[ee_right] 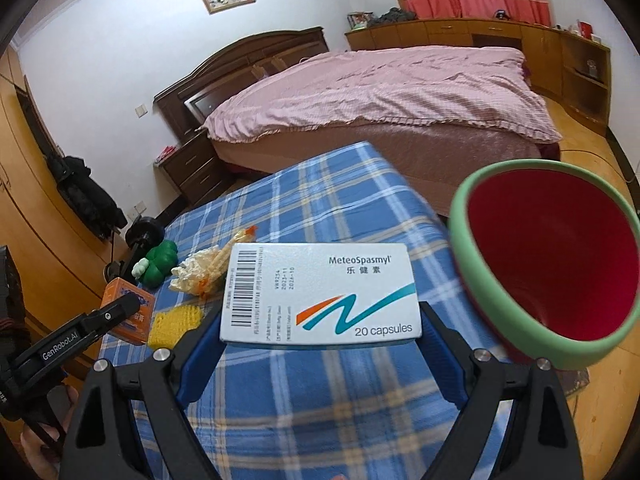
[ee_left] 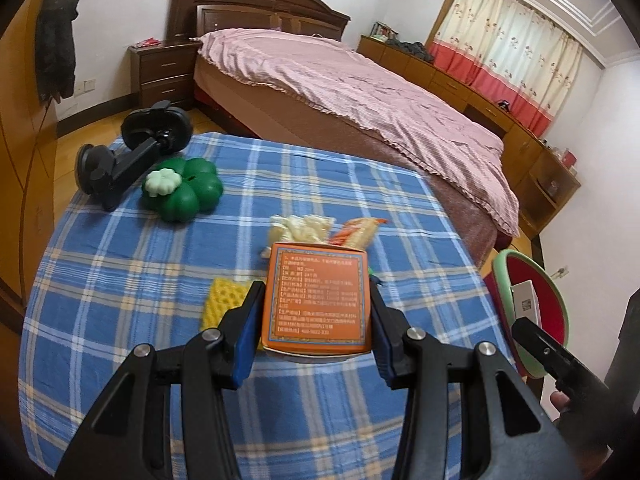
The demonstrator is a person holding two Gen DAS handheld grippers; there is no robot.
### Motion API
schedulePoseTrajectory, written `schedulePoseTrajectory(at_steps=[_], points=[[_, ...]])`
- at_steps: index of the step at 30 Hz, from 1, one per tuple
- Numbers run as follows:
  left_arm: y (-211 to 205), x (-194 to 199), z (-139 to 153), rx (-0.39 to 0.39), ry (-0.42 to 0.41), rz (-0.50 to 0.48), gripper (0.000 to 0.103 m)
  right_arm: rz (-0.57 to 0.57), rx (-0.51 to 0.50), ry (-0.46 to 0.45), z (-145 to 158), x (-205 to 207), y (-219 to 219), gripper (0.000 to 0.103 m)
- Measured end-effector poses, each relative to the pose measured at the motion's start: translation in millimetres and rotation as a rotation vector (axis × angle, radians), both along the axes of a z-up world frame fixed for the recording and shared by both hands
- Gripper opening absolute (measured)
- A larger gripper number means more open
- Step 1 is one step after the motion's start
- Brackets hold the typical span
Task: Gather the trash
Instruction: 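Grasp the white medicine box with the right tool while the left tool holds the orange box, then carry the orange box and medicine box over the red bin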
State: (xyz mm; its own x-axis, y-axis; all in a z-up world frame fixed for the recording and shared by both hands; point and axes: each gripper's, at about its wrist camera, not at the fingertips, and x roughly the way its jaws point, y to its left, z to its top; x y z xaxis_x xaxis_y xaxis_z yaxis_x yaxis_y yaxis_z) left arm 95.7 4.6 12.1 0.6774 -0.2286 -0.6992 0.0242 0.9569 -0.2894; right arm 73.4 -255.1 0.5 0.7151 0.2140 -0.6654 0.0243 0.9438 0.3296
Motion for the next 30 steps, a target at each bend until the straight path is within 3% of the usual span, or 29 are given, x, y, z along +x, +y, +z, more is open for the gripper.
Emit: schedulePoseTrajectory(at_steps=[14,30], points=[[-56,-10,10,-0.043,0.014,-0.129,0.048,-0.127,0.006,-0.021,7,-33,-63,0.091],[-137,3,16,-0.008,0.013,-0.290,0.048,-0.274,0.006,-0.035,10,-51,-134,0.091]])
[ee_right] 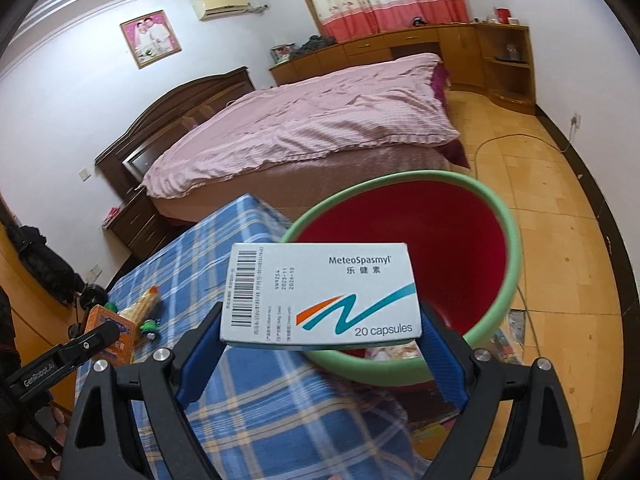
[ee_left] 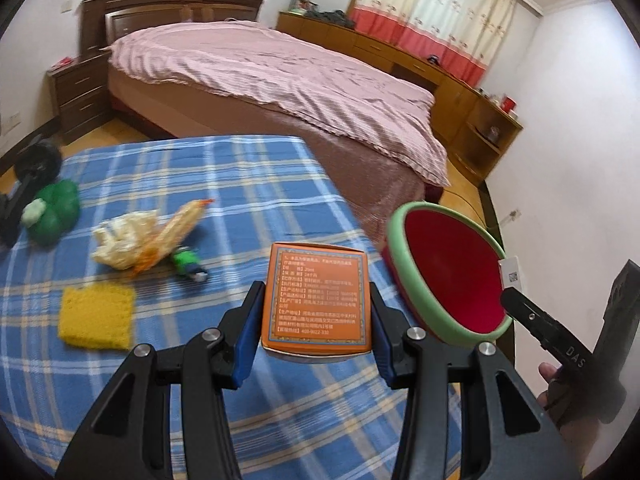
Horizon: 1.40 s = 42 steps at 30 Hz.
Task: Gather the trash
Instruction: 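Carry the orange box and medicine box over the red bin, then open the right tool then the left tool to drop both boxes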
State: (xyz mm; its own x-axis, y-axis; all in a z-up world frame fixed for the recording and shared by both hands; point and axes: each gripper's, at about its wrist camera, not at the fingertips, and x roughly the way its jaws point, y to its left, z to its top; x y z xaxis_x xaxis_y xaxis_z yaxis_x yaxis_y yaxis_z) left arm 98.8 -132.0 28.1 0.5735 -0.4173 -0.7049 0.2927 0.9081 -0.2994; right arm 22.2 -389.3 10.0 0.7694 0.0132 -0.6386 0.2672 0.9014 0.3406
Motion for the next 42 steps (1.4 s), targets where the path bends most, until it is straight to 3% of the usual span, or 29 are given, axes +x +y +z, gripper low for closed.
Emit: schedulePoseTrajectory(at_steps=[17,31,42], points=[[-97,23,-15,0.016,0.011,-0.174,0.048,-0.117,-0.033,0.072,-32,8,-64,0.091],[-122,40,-32,0.021,0.037,-0.209,0.048,-0.124,-0.031,0.068,-37,12,-78,0.097],[-147,42,-38,0.031,0.038,-0.273,0.048,-0.169,-0.029,0.026,-22,-4,-90,0.097]])
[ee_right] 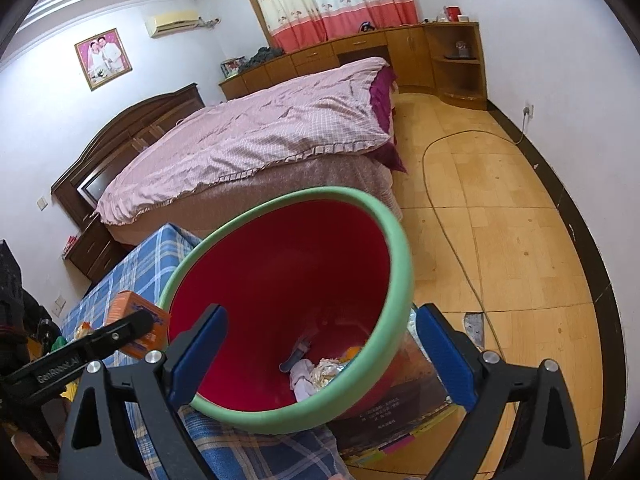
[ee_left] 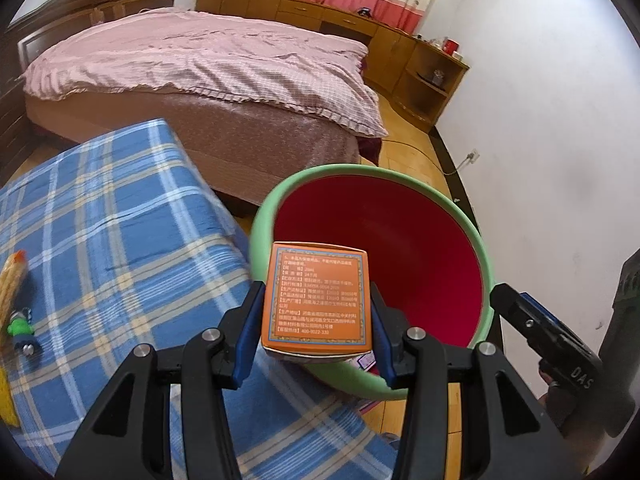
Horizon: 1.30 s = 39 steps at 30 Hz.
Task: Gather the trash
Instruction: 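Open the right tool then the left tool to drop both boxes, then move both tools back toward the table items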
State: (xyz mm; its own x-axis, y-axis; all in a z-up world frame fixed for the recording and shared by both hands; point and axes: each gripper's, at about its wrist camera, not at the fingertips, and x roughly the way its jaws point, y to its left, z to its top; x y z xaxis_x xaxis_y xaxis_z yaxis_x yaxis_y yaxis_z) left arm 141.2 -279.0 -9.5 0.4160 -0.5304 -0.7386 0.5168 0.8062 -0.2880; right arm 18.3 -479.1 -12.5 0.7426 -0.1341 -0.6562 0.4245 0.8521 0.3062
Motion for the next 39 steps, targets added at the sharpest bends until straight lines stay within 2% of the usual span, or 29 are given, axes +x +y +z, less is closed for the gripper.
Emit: schedulePoseTrajectory(at_steps=[6,8,20,29,39], points=[[-16,2,0,0.014,-0.027,-0.033,0.049,-0.028,0.000,-0.006,2,-9,-8,0.097],[-17,2,0,0.009,-0.020,-0.037,0.054,-0.034,0.001,-0.007,3,-11,-10,0.097],[-8,-3,10,0.005,-0.035,-0.005,0.057,-0.036,0.001,-0.014,7,-16,-12,0.097],[35,-10,21,0.005,-0.050,0.079,0.057,-0.005,0.005,-0.021,15,-20,10,0.097],[107,-22,36,0.009,-0.075,0.223,0.057,0.063,0.022,-0.043,25,-17,51,0.097]])
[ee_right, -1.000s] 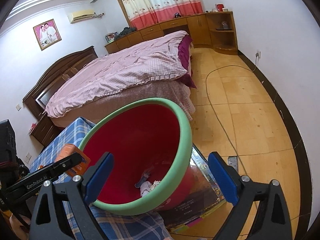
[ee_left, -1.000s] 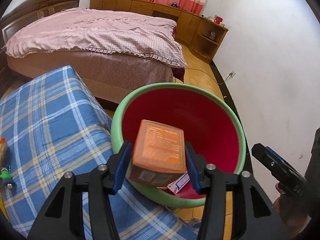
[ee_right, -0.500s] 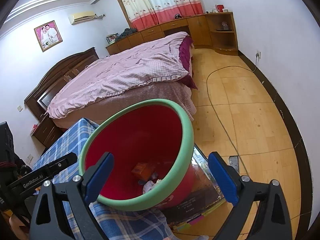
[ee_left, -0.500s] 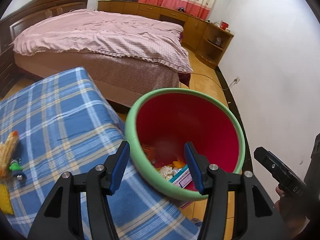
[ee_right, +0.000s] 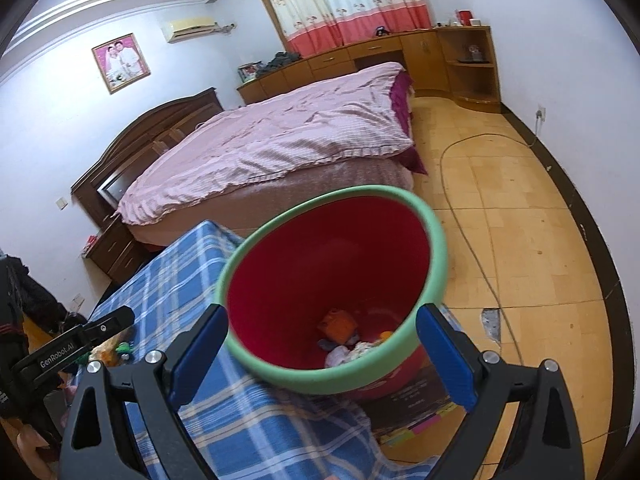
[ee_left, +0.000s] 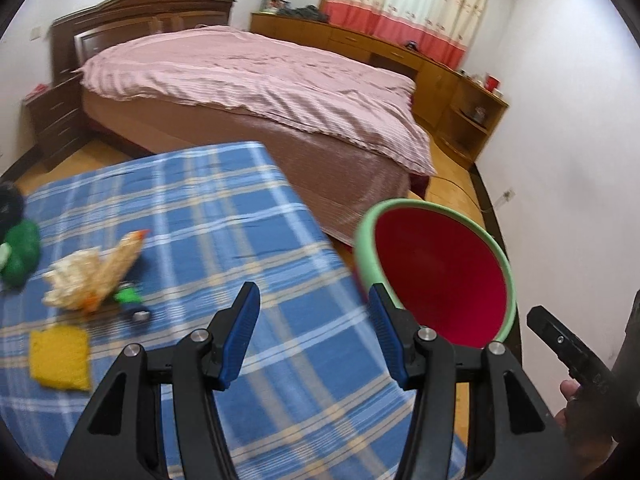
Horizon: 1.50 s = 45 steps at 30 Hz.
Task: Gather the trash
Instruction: 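Move both tools back toward the table items, then grasp the yellow foam fruit net with the left tool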
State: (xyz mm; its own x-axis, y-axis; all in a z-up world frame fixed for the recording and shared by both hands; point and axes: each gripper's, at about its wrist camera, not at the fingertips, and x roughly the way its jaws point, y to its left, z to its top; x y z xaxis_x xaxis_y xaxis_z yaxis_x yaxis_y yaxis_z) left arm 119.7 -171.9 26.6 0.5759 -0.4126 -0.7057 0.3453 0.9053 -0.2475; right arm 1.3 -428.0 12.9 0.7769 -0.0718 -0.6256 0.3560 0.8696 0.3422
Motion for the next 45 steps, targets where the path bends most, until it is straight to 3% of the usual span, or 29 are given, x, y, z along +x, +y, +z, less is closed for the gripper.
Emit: schedulePoseTrajectory(at_steps=[14,24,45], points=[[109,-11,7,0.020,-0.011,0.226,0.057,0.143,-0.005,-0.016,9,12,73,0.097],[169,-9,-16,0.040,0.047,0.348,0.057,0.229,-0.012,0.008,3,31,116,0.097],[212,17,-86,0.074,0.212,0.441,0.057,0.289,-0.033,0.095,-19,56,151,0.097]])
